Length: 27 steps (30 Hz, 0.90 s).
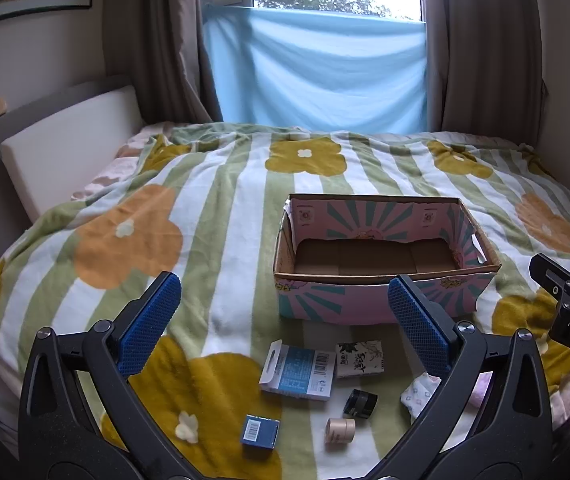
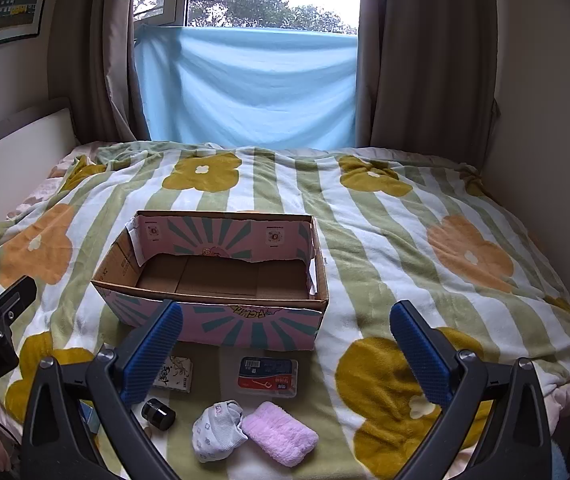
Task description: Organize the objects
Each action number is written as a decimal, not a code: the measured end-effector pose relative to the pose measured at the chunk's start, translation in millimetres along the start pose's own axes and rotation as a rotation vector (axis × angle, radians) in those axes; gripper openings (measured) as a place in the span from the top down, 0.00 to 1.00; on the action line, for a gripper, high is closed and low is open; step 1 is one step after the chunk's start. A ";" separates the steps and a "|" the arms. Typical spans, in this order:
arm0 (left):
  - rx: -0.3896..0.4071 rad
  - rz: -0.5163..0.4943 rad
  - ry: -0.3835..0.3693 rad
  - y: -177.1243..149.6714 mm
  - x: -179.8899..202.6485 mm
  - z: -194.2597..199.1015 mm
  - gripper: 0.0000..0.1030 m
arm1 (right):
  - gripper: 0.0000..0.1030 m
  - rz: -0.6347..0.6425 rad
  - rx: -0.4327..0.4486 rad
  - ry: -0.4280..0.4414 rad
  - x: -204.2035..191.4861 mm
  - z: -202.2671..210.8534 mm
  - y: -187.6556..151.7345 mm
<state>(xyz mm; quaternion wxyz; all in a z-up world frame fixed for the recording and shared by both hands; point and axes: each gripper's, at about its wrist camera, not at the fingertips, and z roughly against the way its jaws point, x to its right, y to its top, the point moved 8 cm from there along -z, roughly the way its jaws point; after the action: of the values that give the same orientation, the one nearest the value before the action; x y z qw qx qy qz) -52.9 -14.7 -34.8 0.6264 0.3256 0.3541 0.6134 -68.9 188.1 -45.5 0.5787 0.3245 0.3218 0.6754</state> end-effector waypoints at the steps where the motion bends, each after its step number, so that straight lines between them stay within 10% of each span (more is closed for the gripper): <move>1: 0.001 0.000 0.000 -0.8 0.2 0.5 0.00 | 0.00 -0.001 0.000 0.000 -0.2 -0.1 0.0; 27: -0.012 0.008 -0.006 -3.3 1.8 -4.0 0.00 | 0.00 0.007 -0.006 0.001 -1.7 -4.1 -3.9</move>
<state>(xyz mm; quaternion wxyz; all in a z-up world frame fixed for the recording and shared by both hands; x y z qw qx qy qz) -54.5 -13.2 -39.9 0.6269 0.3252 0.3474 0.6168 -69.8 186.6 -51.1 0.5773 0.3237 0.3189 0.6784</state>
